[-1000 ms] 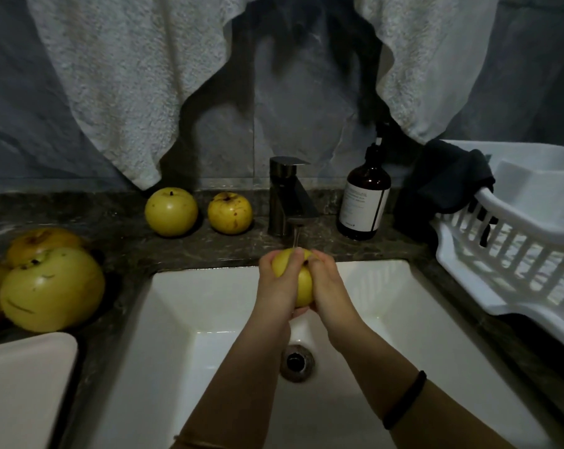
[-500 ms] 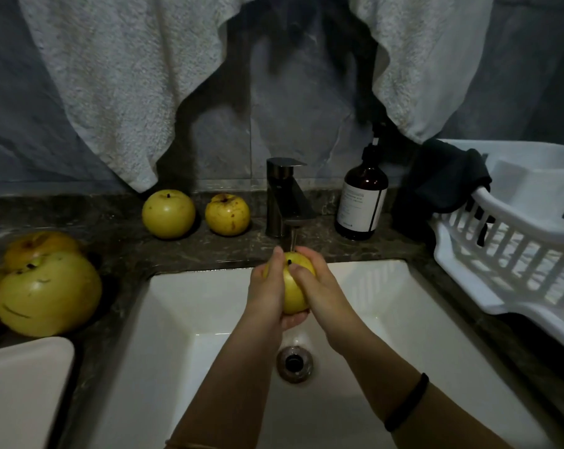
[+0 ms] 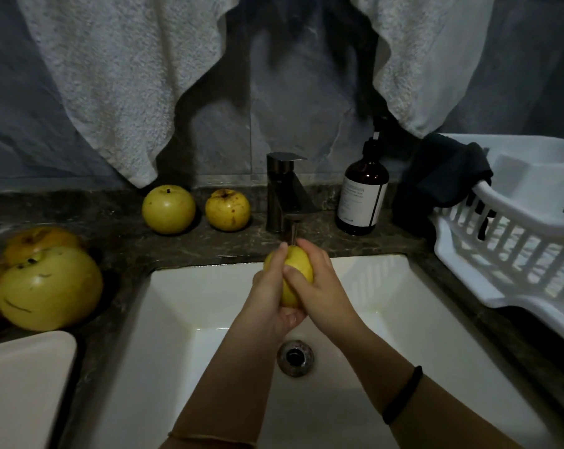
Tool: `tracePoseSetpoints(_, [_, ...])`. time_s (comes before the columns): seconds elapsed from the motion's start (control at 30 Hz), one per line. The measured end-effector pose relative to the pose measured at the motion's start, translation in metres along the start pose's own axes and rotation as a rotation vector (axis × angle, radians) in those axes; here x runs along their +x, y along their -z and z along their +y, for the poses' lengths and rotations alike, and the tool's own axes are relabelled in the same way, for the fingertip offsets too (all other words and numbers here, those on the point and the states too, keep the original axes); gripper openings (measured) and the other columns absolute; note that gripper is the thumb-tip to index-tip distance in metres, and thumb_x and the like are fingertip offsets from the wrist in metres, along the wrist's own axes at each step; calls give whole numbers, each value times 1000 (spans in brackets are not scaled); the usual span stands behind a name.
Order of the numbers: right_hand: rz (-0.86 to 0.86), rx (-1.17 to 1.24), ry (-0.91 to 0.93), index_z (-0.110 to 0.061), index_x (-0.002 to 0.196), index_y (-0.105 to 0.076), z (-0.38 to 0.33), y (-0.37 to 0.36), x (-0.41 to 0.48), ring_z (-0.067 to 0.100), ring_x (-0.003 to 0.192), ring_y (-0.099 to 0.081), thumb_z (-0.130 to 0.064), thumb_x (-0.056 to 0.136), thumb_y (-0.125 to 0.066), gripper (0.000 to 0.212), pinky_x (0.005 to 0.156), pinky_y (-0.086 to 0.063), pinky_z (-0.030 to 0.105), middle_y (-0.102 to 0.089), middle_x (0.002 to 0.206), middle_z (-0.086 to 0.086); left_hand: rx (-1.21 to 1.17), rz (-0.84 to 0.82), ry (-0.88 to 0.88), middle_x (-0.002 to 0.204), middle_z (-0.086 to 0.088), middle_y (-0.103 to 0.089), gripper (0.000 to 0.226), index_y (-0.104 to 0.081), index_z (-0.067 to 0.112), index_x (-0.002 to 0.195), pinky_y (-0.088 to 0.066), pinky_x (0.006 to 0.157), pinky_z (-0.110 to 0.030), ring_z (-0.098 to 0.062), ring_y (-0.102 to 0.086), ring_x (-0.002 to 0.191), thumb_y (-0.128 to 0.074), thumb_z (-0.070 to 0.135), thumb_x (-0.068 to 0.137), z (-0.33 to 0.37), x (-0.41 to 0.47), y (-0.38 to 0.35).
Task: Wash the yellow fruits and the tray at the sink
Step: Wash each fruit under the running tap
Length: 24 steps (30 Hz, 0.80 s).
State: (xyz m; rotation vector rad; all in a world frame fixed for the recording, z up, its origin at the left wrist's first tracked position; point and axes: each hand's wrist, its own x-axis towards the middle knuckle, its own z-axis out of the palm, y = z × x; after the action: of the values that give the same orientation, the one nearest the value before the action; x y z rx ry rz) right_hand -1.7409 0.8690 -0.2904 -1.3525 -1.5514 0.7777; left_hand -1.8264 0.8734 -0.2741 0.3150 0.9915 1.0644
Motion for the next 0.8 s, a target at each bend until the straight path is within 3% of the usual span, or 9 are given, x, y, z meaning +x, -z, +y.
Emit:
tracePoseSetpoints(0.1, [20, 111, -71, -39, 133, -38, -1, -1, 3, 10, 113, -46, -35, 98, -44, 36, 95, -44, 32, -40, 135, -7, 36, 12, -118, 121, -8, -56, 48, -54, 27, 120, -57, 71, -41, -28, -61, 104, -69, 48, 79, -4, 2, -1])
tracePoseSetpoints(0.2, [28, 374, -241, -36, 131, -39, -5, 1, 4, 13, 107, -53, -43, 98, -41, 34, 89, -50, 35, -47, 128, -1, 119, -2, -219, 110, -5, -56, 40, -51, 29, 119, -55, 66, -36, -22, -59, 95, -68, 35, 83, -6, 1, -4])
tracePoseSetpoints(0.27, [14, 486, -322, -34, 132, -39, -6, 2, 3, 17, 109, -54, -50, 97, -38, 39, 83, -53, 32, -49, 126, 0, 148, -5, -248, 106, -4, -55, 39, -48, 33, 117, -56, 73, -38, -22, -58, 92, -68, 29, 83, -6, 3, -3])
tracePoseSetpoints(0.33, [17, 526, -368, -31, 135, -38, -5, 0, 4, 21, 113, -54, -53, 96, -36, 44, 87, -53, 36, -50, 128, 3, 130, -8, -246, 104, -5, -53, 43, -47, 35, 118, -54, 79, -41, -25, -57, 91, -67, 23, 83, -4, 2, -4])
tracePoseSetpoints(0.43, [22, 547, -403, -26, 130, -42, -5, -3, 6, 23, 112, -56, -51, 97, -38, 42, 93, -51, 40, -51, 127, 7, 91, -16, -253, 109, -7, -52, 45, -46, 34, 121, -54, 72, -39, -27, -57, 92, -64, 15, 83, -4, -1, -4])
tracePoseSetpoints(0.6, [34, 488, -307, -36, 119, -39, -6, 0, 6, 17, 110, -52, -46, 99, -36, 23, 97, -48, 39, -49, 122, 0, 118, -47, -310, 121, -5, -53, 50, -43, 33, 125, -55, 74, -38, -22, -59, 99, -70, 30, 83, -6, -1, -6])
tracePoseSetpoints(0.8, [-9, 434, -327, -30, 140, -32, -7, 0, 7, 19, 110, -50, -42, 100, -36, 42, 87, -47, 33, -46, 128, 3, 283, 49, -394, 123, -3, -50, 49, -40, 29, 128, -55, 56, -30, -20, -57, 99, -58, 49, 87, -4, -2, -6])
